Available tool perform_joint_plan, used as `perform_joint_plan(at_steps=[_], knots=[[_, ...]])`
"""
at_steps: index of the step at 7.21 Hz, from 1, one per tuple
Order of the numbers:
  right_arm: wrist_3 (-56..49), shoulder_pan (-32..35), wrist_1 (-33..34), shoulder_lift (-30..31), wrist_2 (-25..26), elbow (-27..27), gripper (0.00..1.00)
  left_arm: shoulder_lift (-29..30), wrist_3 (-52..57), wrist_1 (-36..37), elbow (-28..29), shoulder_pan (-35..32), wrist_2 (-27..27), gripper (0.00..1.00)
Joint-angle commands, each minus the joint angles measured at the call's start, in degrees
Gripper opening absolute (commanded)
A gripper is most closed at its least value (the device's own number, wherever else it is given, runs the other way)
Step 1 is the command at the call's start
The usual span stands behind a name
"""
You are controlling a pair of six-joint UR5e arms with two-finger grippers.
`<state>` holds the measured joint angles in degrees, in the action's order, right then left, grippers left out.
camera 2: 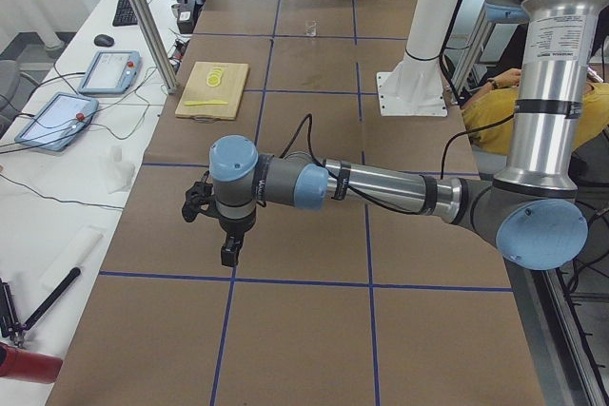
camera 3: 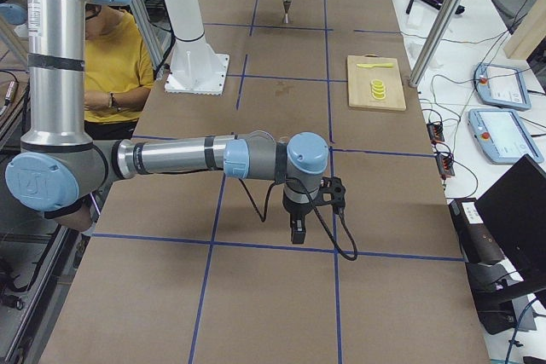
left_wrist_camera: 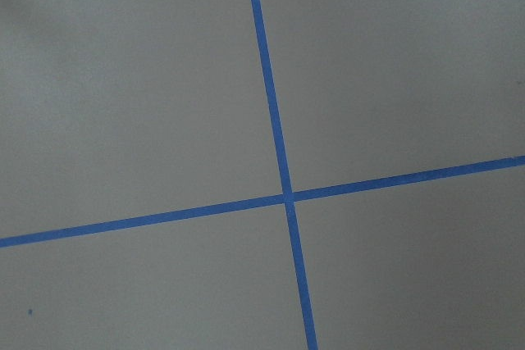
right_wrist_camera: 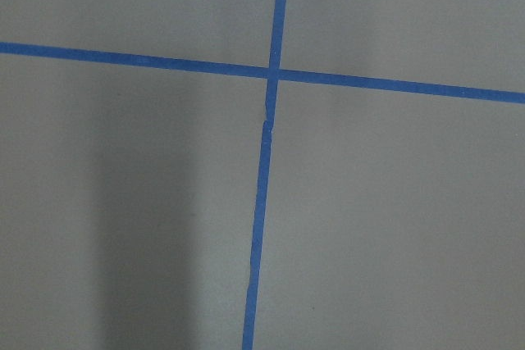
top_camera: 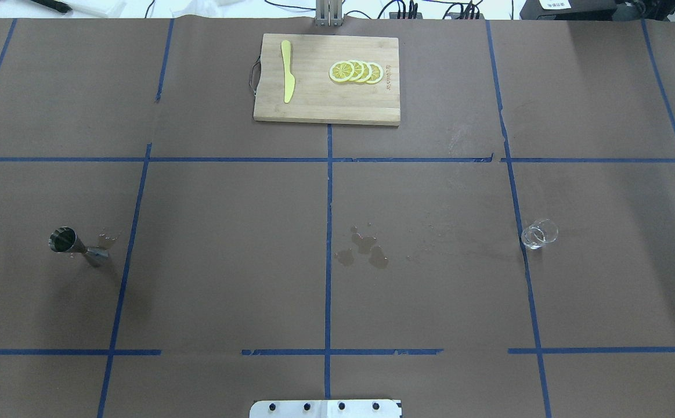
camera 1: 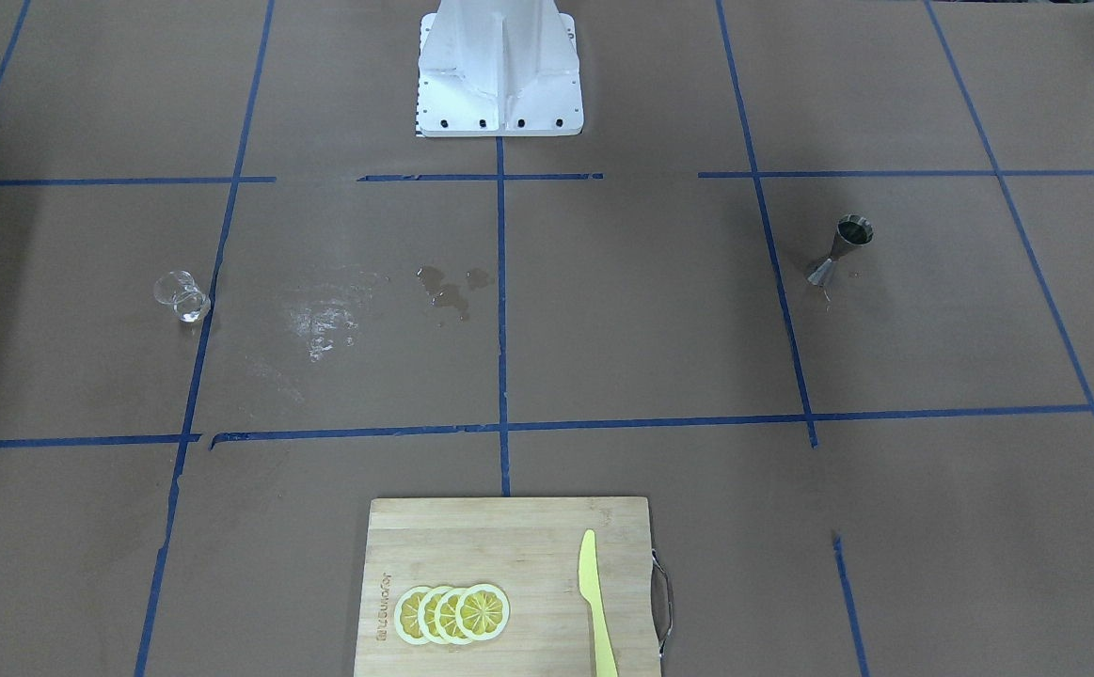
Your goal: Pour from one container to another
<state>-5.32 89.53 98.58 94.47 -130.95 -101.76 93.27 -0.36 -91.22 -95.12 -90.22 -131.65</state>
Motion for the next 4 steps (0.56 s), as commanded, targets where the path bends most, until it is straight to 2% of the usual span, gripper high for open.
perform_joint_plan(at_steps=[1, 2, 4], knots=[[0.0, -0.2, -0.1, 0.0, 0.4, 0.1, 1.0, -0.1, -2.1, 4.1, 1.3, 0.0, 0.2, 1.0], [0.0, -0.2, -0.1, 0.0, 0.2, 0.0, 1.0, -0.1, -2.0, 7.2, 0.7, 0.0, 0.1, 1.0], [0.1, -0.2, 0.3, 0.1, -0.1, -0.1, 1.0, -0.2, -1.9, 8.6, 0.0, 0.0, 0.2, 1.0]])
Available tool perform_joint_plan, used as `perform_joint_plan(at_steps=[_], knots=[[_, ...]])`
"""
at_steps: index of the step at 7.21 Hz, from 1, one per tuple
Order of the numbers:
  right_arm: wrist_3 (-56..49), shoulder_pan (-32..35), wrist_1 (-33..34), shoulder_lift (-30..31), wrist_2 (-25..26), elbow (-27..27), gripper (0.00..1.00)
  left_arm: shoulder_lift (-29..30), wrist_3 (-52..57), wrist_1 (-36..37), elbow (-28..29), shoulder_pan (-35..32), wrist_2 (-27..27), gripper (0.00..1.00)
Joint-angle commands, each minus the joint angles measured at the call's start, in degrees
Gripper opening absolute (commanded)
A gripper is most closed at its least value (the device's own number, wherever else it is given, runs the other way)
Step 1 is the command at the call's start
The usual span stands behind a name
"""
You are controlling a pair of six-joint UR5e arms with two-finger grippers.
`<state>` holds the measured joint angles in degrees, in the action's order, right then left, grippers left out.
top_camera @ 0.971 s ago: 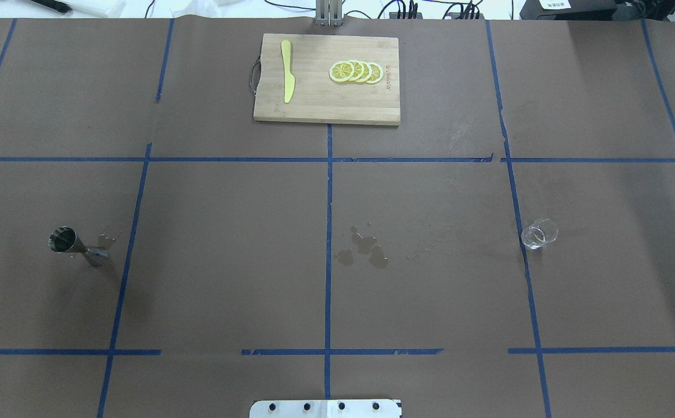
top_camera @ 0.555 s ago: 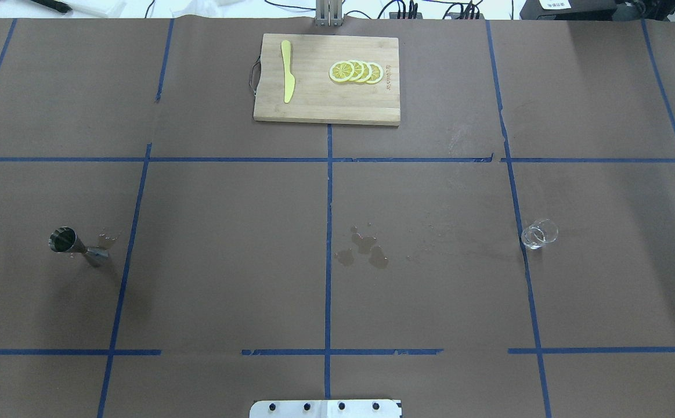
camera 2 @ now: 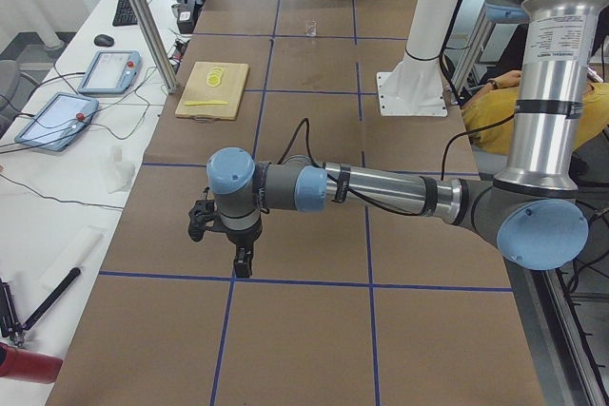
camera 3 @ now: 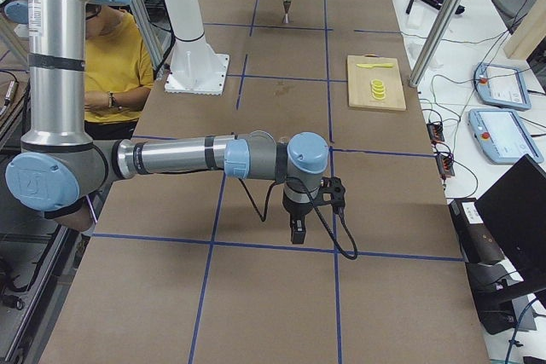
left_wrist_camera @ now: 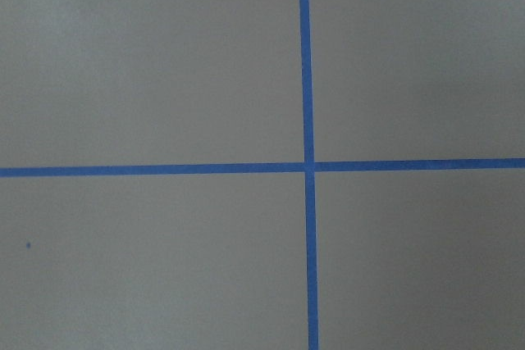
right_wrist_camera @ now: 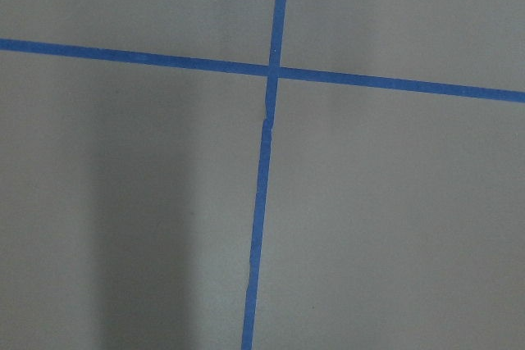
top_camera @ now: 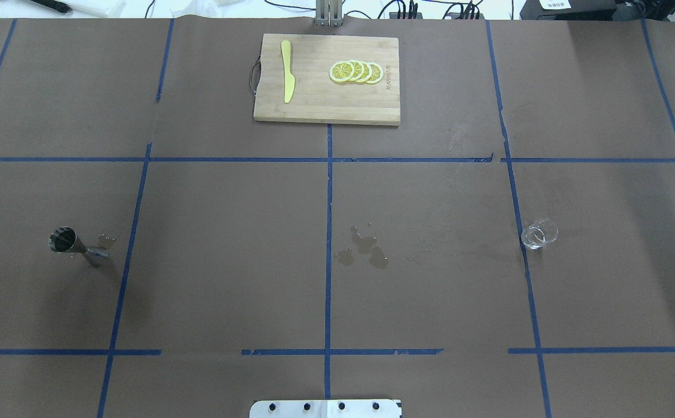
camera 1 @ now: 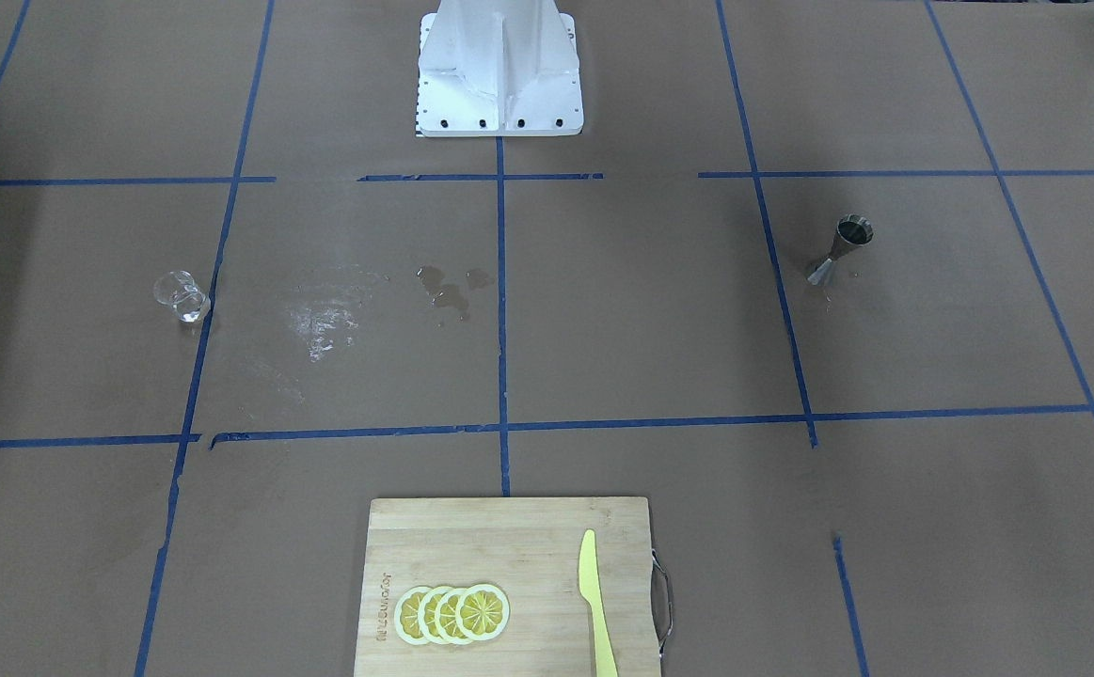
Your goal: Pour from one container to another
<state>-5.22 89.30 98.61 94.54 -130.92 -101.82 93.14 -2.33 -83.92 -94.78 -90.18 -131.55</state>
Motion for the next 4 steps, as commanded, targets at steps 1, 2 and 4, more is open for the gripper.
perform_joint_plan(at_steps=[1, 2, 4], knots=[[0.0, 0.0, 0.3, 0.0, -0.1, 0.0, 1.0, -0.1, 0.0, 3.4, -0.8, 0.0, 0.1, 1.0], [0.0, 0.0, 0.2, 0.0, -0.2, 0.1, 1.0, -0.1, 0.0, 3.9, -0.9, 0.1, 0.1, 1.0], [0.0, 0.0, 0.1, 0.0, -0.2, 0.1, 1.0, 0.0, 0.0, 3.7, -0.9, 0.2, 0.1, 1.0]])
